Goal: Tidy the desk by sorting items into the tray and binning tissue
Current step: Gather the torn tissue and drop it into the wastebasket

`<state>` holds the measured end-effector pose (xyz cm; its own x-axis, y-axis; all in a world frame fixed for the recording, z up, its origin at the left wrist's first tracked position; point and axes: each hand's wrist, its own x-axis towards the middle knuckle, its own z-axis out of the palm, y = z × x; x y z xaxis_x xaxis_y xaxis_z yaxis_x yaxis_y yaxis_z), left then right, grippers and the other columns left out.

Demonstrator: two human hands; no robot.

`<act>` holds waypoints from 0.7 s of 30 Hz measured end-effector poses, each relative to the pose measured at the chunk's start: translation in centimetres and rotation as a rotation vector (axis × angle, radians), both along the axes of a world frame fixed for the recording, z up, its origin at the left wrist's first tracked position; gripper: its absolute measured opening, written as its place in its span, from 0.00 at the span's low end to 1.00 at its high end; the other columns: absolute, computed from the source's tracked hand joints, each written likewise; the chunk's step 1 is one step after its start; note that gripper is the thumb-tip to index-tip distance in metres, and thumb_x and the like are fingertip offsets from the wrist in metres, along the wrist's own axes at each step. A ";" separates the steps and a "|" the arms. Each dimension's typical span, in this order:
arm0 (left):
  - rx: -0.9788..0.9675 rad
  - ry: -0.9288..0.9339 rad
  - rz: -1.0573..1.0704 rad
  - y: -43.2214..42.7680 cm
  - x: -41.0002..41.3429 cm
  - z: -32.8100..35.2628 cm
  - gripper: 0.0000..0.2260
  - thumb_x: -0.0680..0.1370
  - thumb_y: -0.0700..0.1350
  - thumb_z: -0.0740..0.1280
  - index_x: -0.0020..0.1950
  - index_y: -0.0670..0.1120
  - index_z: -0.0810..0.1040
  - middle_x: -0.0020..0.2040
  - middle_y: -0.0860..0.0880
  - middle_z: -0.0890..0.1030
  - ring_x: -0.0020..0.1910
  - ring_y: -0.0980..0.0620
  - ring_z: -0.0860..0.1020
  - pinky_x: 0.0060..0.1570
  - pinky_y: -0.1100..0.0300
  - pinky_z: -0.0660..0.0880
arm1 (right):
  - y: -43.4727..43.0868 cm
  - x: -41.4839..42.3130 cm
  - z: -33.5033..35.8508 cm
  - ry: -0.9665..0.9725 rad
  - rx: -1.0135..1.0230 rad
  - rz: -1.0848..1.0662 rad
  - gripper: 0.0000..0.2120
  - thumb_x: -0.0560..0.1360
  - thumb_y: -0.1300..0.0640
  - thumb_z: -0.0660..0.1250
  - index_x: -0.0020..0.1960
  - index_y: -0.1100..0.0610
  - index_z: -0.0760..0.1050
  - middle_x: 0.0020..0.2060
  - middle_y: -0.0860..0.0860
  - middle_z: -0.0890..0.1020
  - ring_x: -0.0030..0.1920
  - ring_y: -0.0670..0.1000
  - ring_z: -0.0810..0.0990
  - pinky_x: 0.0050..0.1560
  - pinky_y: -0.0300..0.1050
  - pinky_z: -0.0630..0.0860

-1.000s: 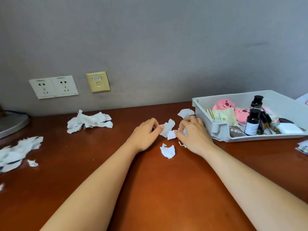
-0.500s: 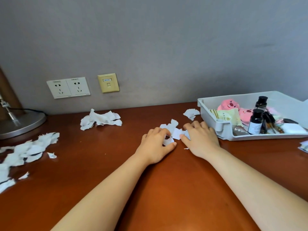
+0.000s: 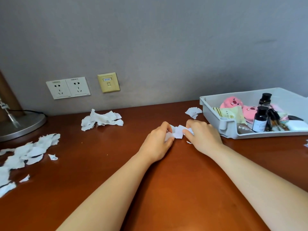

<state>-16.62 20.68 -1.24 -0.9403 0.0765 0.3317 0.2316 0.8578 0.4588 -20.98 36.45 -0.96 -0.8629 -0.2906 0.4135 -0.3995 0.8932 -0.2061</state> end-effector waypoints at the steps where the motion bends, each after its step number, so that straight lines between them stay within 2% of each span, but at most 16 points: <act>1: -0.008 0.001 0.004 0.0 0.0 0.0 0.08 0.79 0.47 0.62 0.56 0.47 0.70 0.53 0.47 0.77 0.51 0.45 0.75 0.50 0.52 0.73 | 0.0 0.0 0.0 0.002 -0.024 0.004 0.10 0.80 0.49 0.57 0.52 0.55 0.72 0.50 0.54 0.81 0.51 0.59 0.78 0.40 0.44 0.66; 5: -0.056 0.026 0.027 -0.1 -0.1 0.1 0.08 0.80 0.49 0.59 0.54 0.48 0.74 0.46 0.47 0.79 0.46 0.45 0.77 0.44 0.53 0.72 | 0.0 -0.3 -0.2 0.002 -0.142 0.019 0.07 0.80 0.51 0.58 0.46 0.54 0.69 0.44 0.57 0.81 0.48 0.62 0.78 0.39 0.45 0.66; 9: 0.056 0.092 0.054 -0.5 -0.2 -0.1 0.07 0.80 0.48 0.59 0.45 0.48 0.73 0.39 0.48 0.75 0.43 0.43 0.75 0.41 0.53 0.70 | 0.0 -0.1 0.0 0.023 -0.222 0.021 0.12 0.80 0.50 0.58 0.52 0.58 0.74 0.43 0.58 0.81 0.46 0.60 0.77 0.39 0.45 0.67; 11: 0.155 0.134 0.084 -0.8 0.0 0.0 0.09 0.80 0.48 0.59 0.44 0.46 0.74 0.37 0.48 0.75 0.40 0.46 0.74 0.39 0.56 0.68 | 0.1 0.5 0.3 0.039 -0.268 0.027 0.13 0.80 0.51 0.57 0.52 0.59 0.75 0.41 0.57 0.79 0.43 0.58 0.76 0.39 0.44 0.65; 14: 0.245 0.229 0.115 -1.0 0.1 0.3 0.12 0.81 0.47 0.59 0.40 0.44 0.71 0.33 0.50 0.71 0.33 0.53 0.68 0.33 0.60 0.63 | 0.2 0.8 0.5 0.098 -0.350 0.045 0.14 0.81 0.53 0.57 0.49 0.62 0.75 0.34 0.55 0.75 0.37 0.56 0.74 0.37 0.43 0.65; 16: 0.316 0.298 0.127 -1.1 0.8 0.4 0.13 0.81 0.46 0.59 0.38 0.42 0.70 0.33 0.49 0.70 0.32 0.54 0.65 0.31 0.64 0.61 | 0.3 1.5 0.7 0.120 -0.390 0.055 0.13 0.81 0.53 0.57 0.44 0.60 0.73 0.30 0.51 0.71 0.34 0.54 0.70 0.33 0.42 0.63; 19: 0.388 0.334 0.135 -0.9 2.1 0.5 0.14 0.81 0.44 0.59 0.38 0.37 0.70 0.33 0.48 0.69 0.33 0.55 0.64 0.32 0.65 0.61 | 0.7 2.7 1.0 0.156 -0.434 0.087 0.11 0.80 0.53 0.58 0.41 0.55 0.67 0.29 0.49 0.69 0.31 0.50 0.68 0.28 0.40 0.60; 21: 0.414 0.331 0.130 -0.6 3.1 0.6 0.14 0.81 0.44 0.59 0.37 0.38 0.68 0.32 0.49 0.67 0.32 0.56 0.62 0.31 0.65 0.61 | 0.9 3.6 1.2 0.168 -0.470 0.100 0.14 0.80 0.54 0.59 0.37 0.54 0.64 0.26 0.45 0.65 0.28 0.44 0.64 0.28 0.36 0.58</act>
